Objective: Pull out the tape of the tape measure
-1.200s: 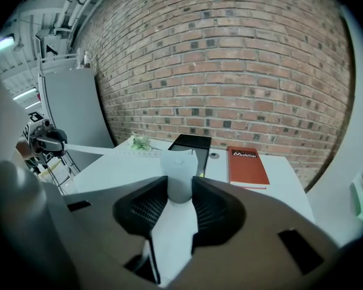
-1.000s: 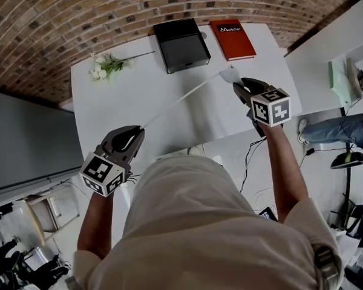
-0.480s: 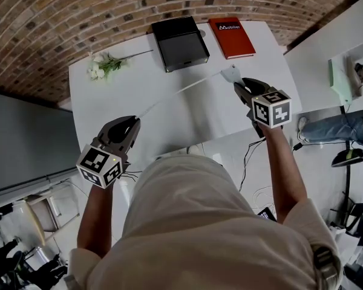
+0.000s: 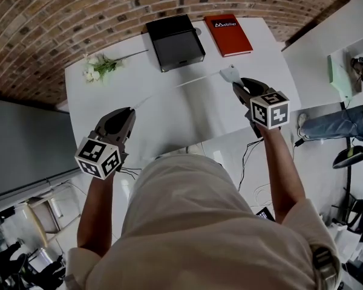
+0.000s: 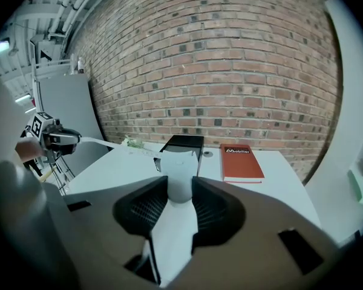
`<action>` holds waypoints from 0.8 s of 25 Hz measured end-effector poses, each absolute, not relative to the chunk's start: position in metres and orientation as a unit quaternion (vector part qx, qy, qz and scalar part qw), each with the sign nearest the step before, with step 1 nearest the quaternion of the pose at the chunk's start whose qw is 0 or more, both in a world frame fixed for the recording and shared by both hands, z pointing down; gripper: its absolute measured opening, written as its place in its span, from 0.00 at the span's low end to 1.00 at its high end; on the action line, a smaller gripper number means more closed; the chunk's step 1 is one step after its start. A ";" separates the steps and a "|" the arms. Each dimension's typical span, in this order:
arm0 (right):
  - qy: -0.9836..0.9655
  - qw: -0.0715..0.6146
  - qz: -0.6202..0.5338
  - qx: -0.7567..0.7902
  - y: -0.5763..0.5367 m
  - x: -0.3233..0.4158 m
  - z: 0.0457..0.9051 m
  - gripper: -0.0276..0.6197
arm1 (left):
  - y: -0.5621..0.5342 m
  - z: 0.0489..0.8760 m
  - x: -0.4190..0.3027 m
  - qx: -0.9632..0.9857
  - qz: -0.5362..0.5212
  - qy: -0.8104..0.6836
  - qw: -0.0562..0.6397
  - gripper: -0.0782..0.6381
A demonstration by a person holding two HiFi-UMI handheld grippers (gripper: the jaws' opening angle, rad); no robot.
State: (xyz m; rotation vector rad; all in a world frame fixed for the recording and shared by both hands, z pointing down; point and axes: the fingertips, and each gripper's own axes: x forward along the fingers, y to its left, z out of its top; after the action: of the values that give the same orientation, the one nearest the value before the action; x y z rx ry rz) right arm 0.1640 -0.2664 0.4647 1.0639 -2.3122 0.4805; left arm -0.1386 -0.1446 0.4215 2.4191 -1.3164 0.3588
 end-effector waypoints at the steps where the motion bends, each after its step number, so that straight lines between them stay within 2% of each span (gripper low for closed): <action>1: -0.858 0.272 0.178 0.397 -0.267 0.166 0.466 0.24 | -0.147 0.423 -0.139 0.855 0.127 -0.469 0.183 0.15; 20: -0.863 0.250 0.185 0.398 -0.282 0.183 0.494 0.24 | -0.184 0.458 -0.131 0.825 0.136 -0.505 0.212 0.15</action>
State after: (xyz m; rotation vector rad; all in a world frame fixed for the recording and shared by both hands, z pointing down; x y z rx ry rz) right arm 0.1830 -0.2824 0.4941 1.0850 -2.3491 0.5045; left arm -0.1312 -0.1841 0.4581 2.2920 -1.4030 0.3773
